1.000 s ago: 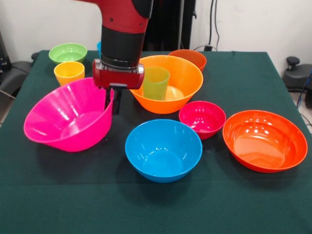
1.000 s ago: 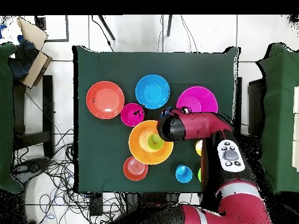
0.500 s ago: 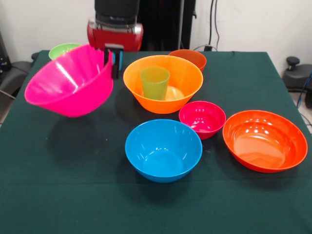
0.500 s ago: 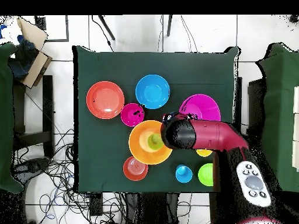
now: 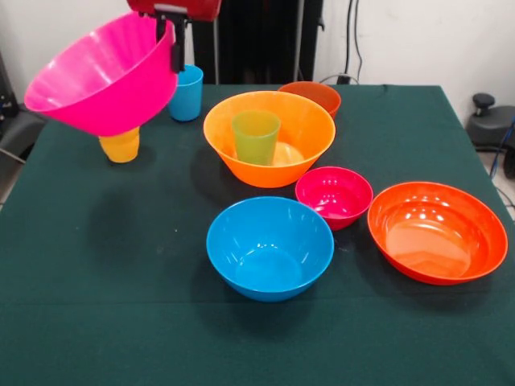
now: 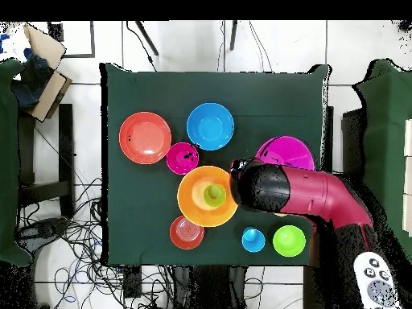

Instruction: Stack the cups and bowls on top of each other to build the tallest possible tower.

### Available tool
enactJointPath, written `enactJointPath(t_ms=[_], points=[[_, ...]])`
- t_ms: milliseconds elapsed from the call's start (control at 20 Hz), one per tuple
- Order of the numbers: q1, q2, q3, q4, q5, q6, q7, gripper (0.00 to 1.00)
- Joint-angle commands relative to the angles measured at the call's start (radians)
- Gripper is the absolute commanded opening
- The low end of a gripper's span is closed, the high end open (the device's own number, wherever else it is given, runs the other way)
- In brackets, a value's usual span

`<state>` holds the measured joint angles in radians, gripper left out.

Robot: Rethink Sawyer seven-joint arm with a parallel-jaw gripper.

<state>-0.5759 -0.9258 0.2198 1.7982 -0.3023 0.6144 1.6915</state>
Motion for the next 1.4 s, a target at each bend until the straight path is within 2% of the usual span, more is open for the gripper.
enactJointPath(t_ms=[50, 200, 400, 550, 750, 950, 1050, 1150, 1200, 1300, 1400], points=[[0.002, -0.101, 0.119, 0.089, 0.046, 0.127, -0.114, 0.0], [0.077, -0.175, 0.068, 0.125, 0.065, 0.156, -0.021, 0.0], [0.119, -0.229, 0.049, 0.126, 0.088, 0.204, 0.002, 0.0], [0.142, -0.248, 0.037, 0.117, 0.099, 0.241, 0.01, 0.0], [0.186, -0.249, 0.017, 0.11, 0.087, 0.225, 0.05, 0.0], [0.216, -0.207, 0.004, 0.123, 0.076, 0.152, 0.092, 0.0], [0.208, -0.179, 0.012, 0.131, 0.082, 0.107, 0.082, 0.0], [0.188, -0.145, 0.036, 0.146, 0.096, 0.045, 0.053, 0.0], [0.172, -0.137, 0.056, 0.174, 0.11, -0.016, 0.039, 0.0], [0.156, -0.144, 0.074, 0.233, 0.129, -0.115, 0.048, 0.0], [0.163, -0.157, 0.063, 0.268, 0.111, -0.174, 0.07, 0.0]])
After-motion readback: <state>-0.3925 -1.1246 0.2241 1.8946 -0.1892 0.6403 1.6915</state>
